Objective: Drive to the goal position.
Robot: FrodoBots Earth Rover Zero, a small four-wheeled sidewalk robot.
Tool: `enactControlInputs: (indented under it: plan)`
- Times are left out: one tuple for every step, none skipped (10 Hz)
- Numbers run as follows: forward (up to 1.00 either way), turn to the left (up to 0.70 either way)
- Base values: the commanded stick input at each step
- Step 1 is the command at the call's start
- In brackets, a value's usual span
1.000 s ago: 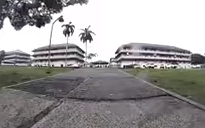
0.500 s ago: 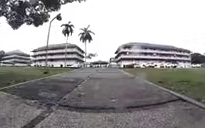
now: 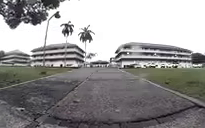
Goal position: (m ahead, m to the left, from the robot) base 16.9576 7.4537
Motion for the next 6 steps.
enactControlInputs:
  plan:
    - [0.70,0.00]
    - [0.70,0.00]
    - [0.70,0.00]
    - [0.70,0.00]
    - [0.70,0.00]
    - [0.70,0.00]
